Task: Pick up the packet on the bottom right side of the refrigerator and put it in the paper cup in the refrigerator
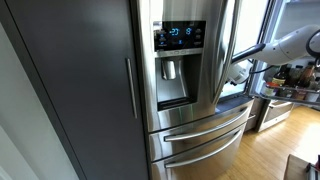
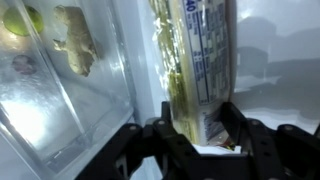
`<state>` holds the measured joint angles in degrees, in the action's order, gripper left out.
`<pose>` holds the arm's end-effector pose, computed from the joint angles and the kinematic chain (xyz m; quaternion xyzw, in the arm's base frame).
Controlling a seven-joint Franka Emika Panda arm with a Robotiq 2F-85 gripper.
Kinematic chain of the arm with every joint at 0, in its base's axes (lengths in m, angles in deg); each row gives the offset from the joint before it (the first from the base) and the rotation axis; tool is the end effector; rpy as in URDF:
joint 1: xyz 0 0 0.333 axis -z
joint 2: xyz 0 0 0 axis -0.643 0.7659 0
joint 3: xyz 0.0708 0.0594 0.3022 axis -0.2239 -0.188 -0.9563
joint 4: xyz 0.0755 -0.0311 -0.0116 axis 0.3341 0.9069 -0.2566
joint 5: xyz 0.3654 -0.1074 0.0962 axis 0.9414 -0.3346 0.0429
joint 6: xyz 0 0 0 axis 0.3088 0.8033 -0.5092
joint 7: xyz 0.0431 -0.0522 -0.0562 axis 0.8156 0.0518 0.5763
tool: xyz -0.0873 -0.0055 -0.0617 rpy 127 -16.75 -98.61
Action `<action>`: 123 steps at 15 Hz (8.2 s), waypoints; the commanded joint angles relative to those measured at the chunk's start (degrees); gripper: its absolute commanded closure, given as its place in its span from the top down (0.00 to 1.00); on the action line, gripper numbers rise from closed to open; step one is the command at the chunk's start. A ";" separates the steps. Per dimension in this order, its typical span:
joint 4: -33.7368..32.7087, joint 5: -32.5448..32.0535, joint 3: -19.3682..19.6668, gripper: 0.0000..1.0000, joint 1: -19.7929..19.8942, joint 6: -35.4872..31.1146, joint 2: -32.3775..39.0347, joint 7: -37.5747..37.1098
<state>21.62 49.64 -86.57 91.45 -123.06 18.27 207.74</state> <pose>0.5934 -0.3689 0.2879 0.7642 0.5488 0.2921 0.1720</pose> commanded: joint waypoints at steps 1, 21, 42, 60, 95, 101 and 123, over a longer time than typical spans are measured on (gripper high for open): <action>-1.02 2.06 -0.44 0.25 0.58 1.20 0.09 1.91; 0.67 13.06 -4.78 0.08 2.75 -6.74 -6.70 -2.56; -17.93 35.12 -28.70 0.02 13.43 -20.56 -4.16 6.08; -28.91 33.94 -38.14 0.02 14.60 -20.91 5.72 11.30; -54.38 33.71 -60.16 0.02 6.20 -20.40 31.72 22.50; -56.61 34.04 -59.67 0.02 4.88 -21.27 32.41 21.26; -54.79 33.69 -56.45 0.06 4.11 -29.68 31.95 19.64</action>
<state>-32.75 83.49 -143.24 95.99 -151.52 50.16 227.08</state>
